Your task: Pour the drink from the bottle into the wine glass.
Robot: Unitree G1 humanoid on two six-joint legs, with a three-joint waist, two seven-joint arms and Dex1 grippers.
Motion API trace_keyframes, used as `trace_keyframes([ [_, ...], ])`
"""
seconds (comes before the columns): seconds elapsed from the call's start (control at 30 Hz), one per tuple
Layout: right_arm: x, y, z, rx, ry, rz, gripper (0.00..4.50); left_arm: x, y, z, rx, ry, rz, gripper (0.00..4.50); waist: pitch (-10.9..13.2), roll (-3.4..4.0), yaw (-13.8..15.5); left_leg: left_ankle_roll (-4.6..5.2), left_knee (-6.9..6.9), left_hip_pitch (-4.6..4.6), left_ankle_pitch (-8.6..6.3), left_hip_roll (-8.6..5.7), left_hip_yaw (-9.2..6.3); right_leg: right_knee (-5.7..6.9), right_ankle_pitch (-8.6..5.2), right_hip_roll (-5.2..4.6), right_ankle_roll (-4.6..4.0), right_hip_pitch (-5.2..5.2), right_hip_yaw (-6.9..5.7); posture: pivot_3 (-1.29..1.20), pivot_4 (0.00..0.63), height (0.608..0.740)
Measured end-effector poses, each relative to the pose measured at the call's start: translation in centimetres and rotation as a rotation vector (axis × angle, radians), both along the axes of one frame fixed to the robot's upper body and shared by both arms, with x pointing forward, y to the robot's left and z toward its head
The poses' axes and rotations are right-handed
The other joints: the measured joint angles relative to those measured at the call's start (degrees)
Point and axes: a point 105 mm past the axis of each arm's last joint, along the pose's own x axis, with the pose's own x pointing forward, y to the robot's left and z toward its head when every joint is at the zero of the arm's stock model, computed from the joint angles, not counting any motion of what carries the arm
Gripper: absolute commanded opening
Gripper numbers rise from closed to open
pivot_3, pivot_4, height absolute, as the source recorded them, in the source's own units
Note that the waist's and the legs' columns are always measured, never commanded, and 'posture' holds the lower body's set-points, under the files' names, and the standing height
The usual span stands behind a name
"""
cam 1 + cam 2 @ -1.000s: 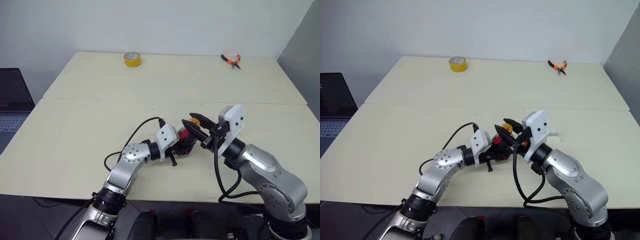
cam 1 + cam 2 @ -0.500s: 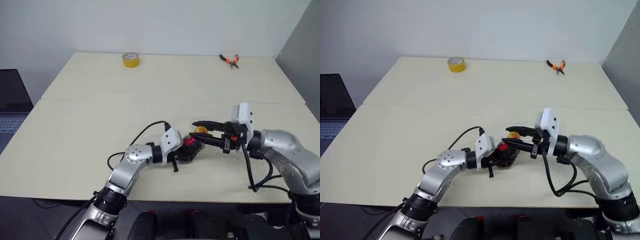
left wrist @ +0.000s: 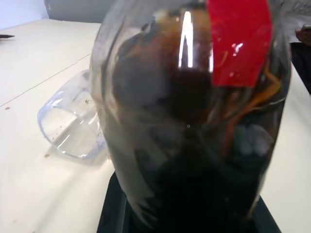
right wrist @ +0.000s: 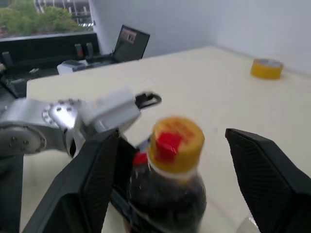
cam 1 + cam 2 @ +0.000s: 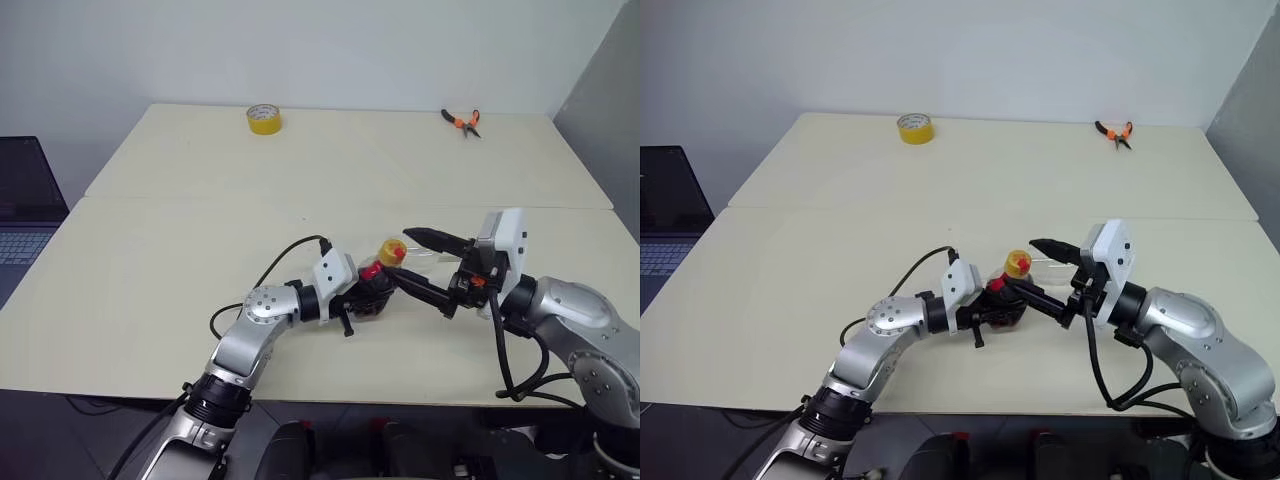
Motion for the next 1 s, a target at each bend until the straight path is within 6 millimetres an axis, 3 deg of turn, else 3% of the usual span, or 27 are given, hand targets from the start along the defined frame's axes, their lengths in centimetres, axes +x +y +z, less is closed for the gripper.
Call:
trace_keyframes([
  [0.27, 1.0, 0.8, -0.8, -0.002, -0.004, -0.129, 3.8, 0.1, -0.3, 0.5, -0.007, -0.022, -0.017, 0.72, 0.0, 0.0, 0.0, 0.0, 0.01, -0.01, 0.0, -0.03, 0.02, -0.03, 0.0, -0.01, 0.0, -0.01, 0.03, 0.0, 0.15, 0.74],
  [0.47, 1.6, -0.4, -1.4, 0.022, 0.028, -0.198, 3.8, 0.0, -0.6, 0.1, -0.001, -0.01, -0.025, 0.72, 0.0, 0.0, 0.0, 0.0, 0.0, -0.02, 0.0, -0.03, 0.02, -0.02, 0.0, 0.0, 0.0, -0.02, 0.02, 0.0, 0.15, 0.74],
  [0.77, 0.1, -2.3, -2.1, 0.063, 0.1, -0.191, 3.8, 0.0, -0.6, 0.0, 0.005, -0.01, -0.021, 0.72, 0.0, 0.0, 0.0, 0.01, 0.0, -0.01, 0.0, -0.03, 0.02, -0.03, 0.0, 0.0, 0.0, 0.0, 0.02, 0.0, 0.15, 0.74],
  [0.9, -0.2, -4.5, -3.5, -0.001, 0.153, -0.244, 3.8, 0.1, -0.3, 0.0, 0.014, -0.012, -0.015, 0.72, 0.0, 0.0, 0.0, 0.01, 0.0, 0.0, 0.0, -0.04, 0.03, -0.02, 0.0, 0.0, 0.0, 0.01, 0.04, 0.0, 0.15, 0.74],
  [1.0, -0.6, -4.2, -3.3, -0.025, 0.158, -0.198, 3.8, 0.1, -0.3, 0.0, 0.013, -0.012, -0.015, 0.72, 0.0, 0.0, -0.1, 0.01, -0.02, 0.02, 0.0, 0.01, 0.02, -0.01, 0.0, 0.07, 0.0, 0.02, 0.04, 0.0, 0.15, 0.74],
])
